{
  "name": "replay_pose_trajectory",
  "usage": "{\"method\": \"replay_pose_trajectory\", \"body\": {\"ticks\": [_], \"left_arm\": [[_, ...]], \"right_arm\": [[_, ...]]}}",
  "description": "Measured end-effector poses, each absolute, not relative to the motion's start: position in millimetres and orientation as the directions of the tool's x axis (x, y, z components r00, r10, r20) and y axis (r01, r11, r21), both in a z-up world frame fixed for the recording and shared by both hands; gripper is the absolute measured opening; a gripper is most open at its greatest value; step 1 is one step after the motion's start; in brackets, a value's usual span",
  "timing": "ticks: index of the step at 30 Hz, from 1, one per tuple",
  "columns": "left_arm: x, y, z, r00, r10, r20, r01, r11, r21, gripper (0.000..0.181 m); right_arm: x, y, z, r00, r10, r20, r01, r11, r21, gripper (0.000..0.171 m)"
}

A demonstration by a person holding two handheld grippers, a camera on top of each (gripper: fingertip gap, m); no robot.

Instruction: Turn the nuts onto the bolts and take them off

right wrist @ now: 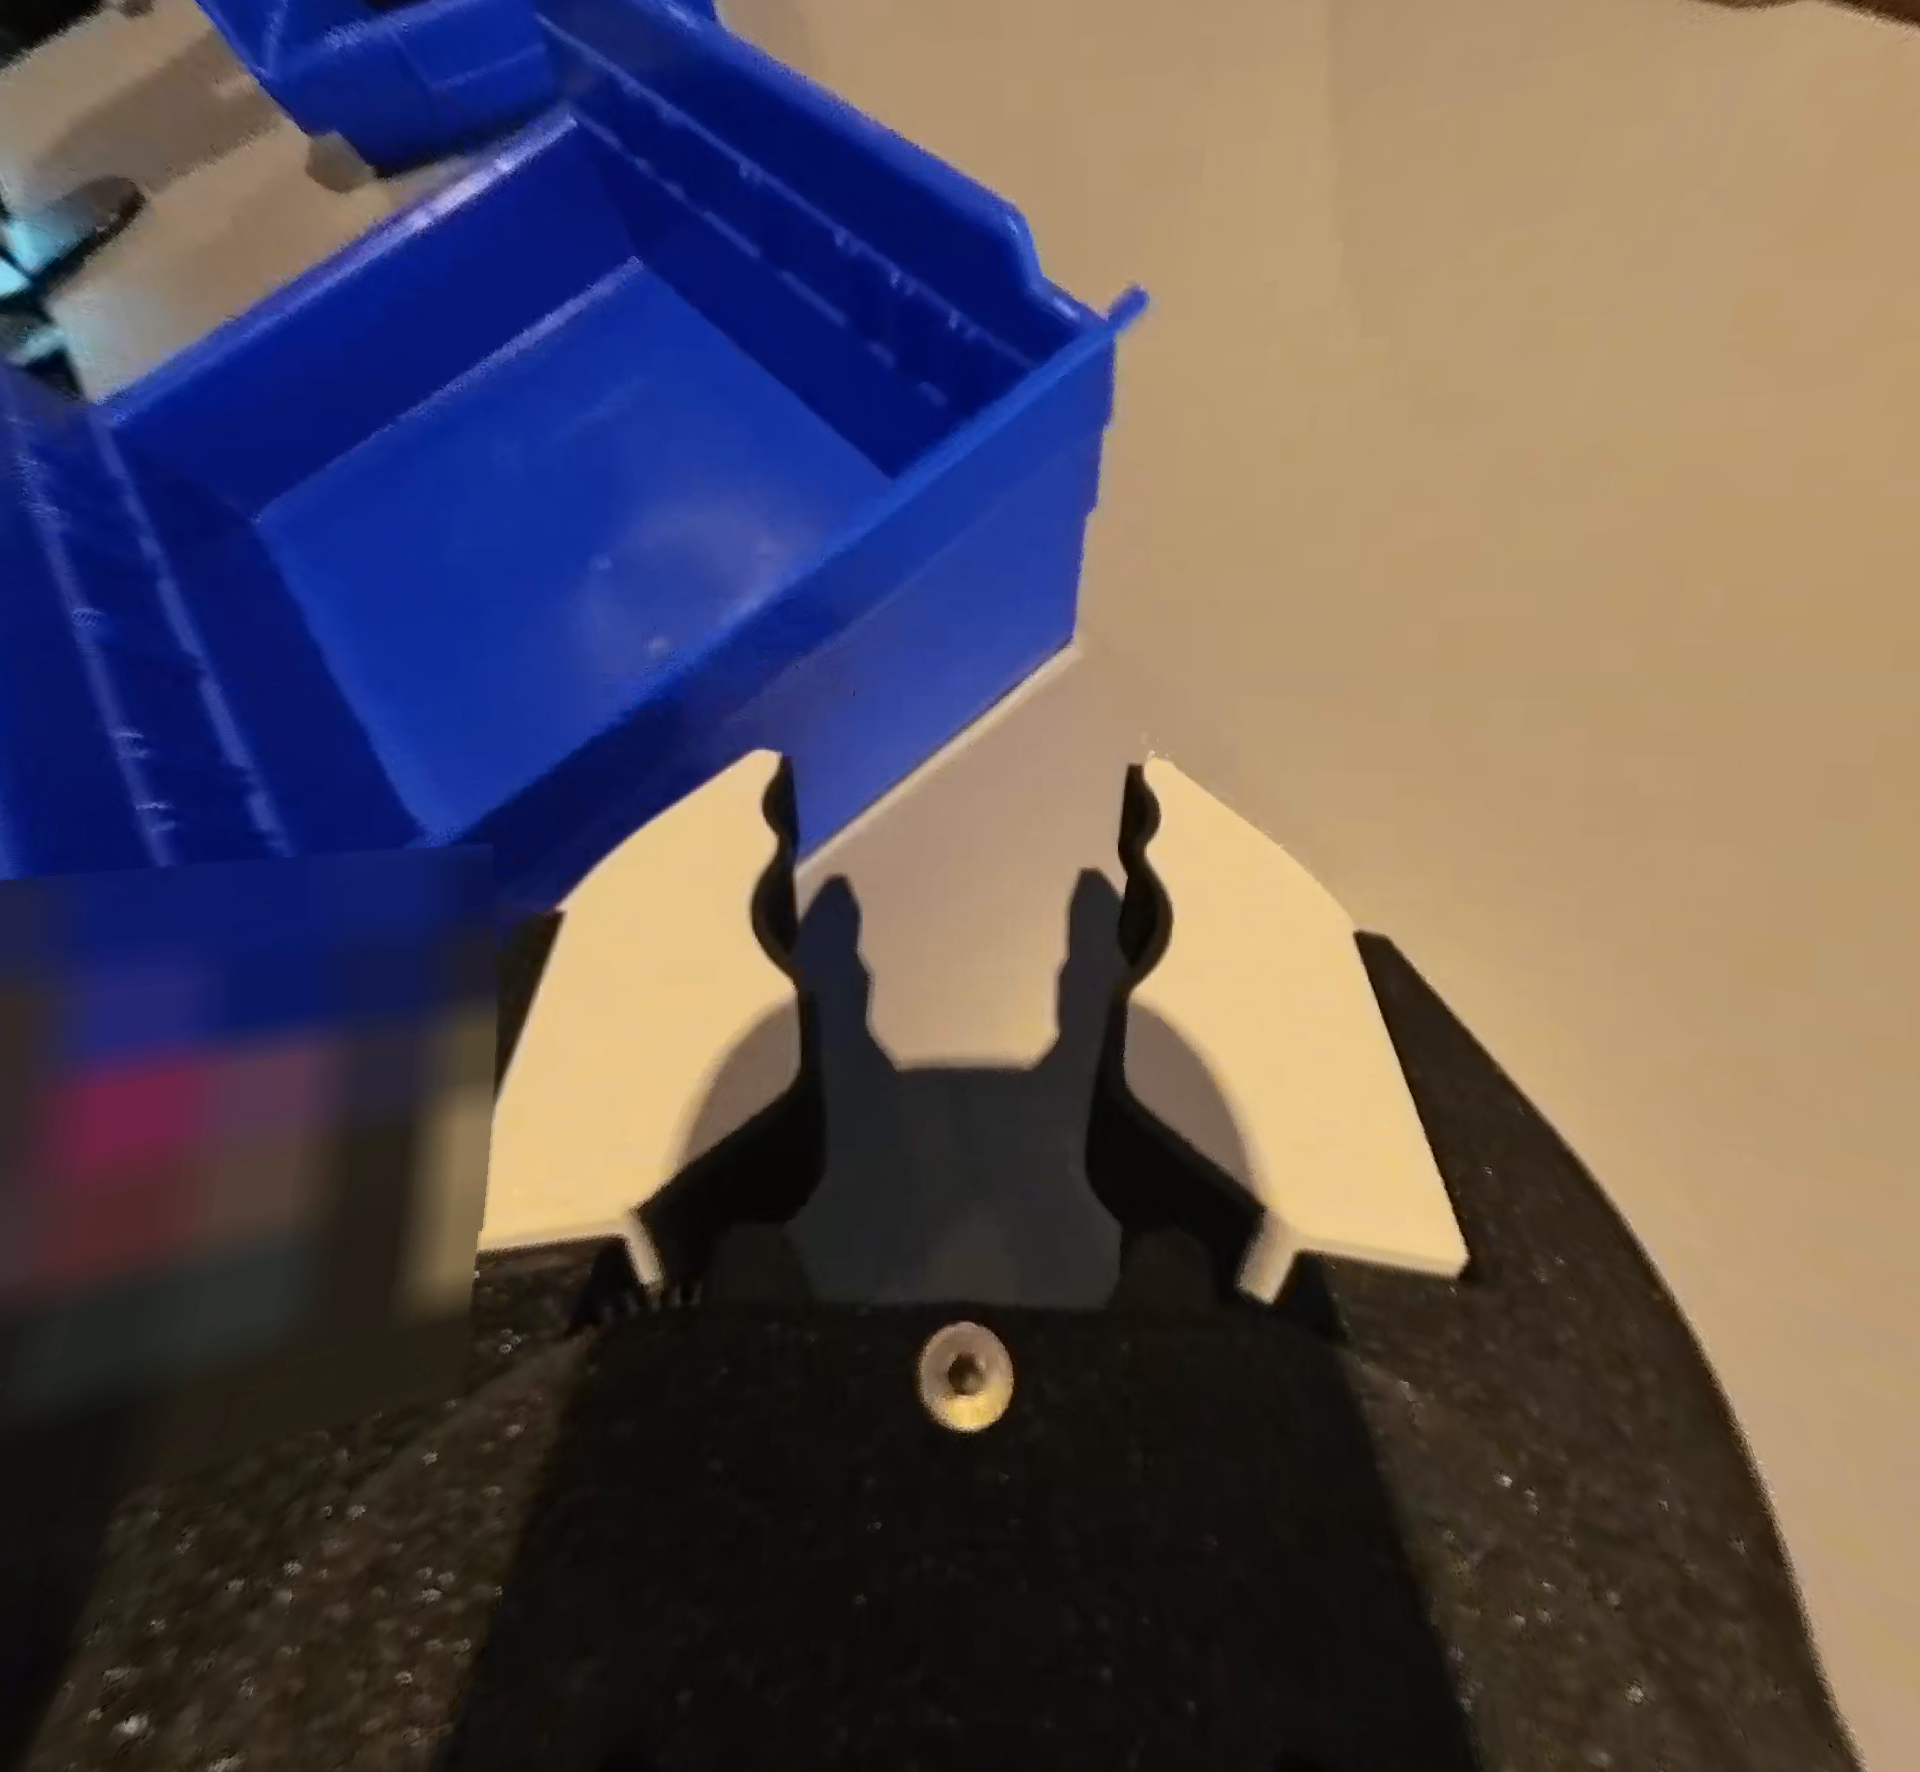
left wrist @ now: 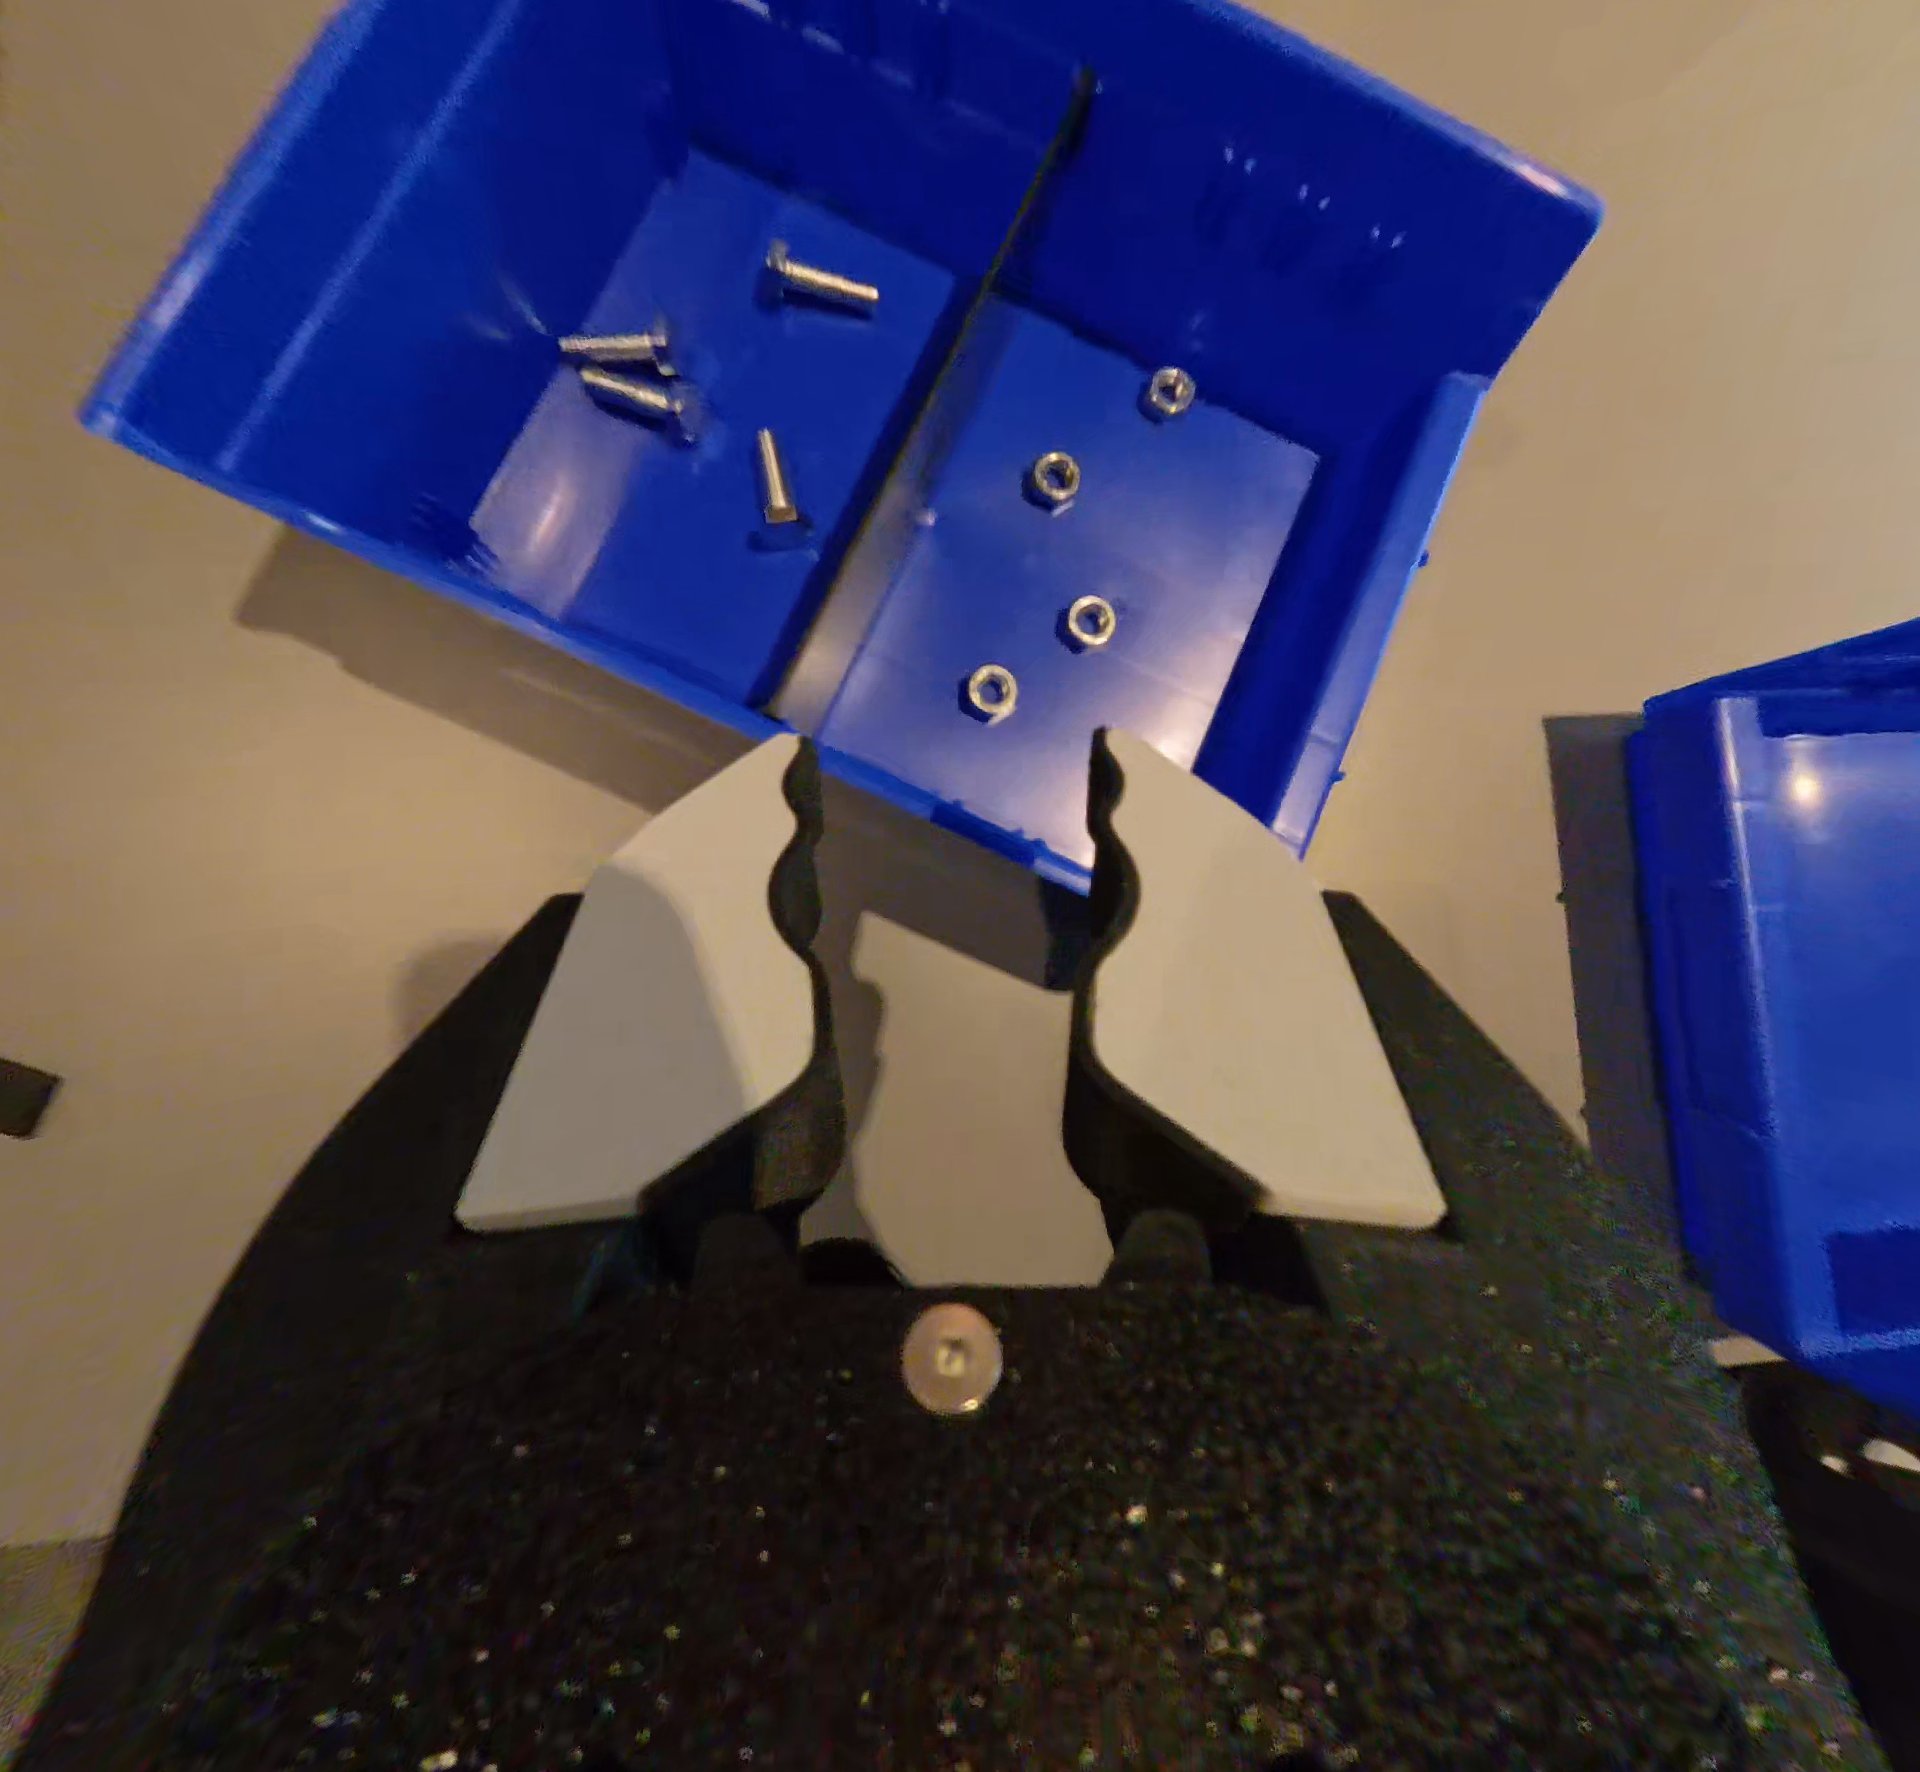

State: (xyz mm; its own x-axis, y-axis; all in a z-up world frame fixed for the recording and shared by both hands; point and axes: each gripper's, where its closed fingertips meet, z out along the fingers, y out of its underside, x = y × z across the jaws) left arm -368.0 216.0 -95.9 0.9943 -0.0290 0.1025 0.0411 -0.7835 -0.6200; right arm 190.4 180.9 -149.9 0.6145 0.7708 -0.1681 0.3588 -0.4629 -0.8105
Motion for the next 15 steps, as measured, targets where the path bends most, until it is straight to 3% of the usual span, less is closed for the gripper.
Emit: {"method": "replay_pose_trajectory", "body": {"ticks": [8, 15], "left_arm": [[-334, 192, -139, 0.982, 0.019, 0.188, 0.132, -0.781, -0.61, 0.05], [-337, 184, -139, 0.979, -0.041, 0.198, 0.076, -0.832, -0.549, 0.028]], "right_arm": [[234, 202, -185, 0.721, 0.673, -0.165, 0.297, -0.515, -0.804, 0.057], [240, 207, -193, 0.733, 0.665, -0.145, 0.306, -0.512, -0.803, 0.056]]}}
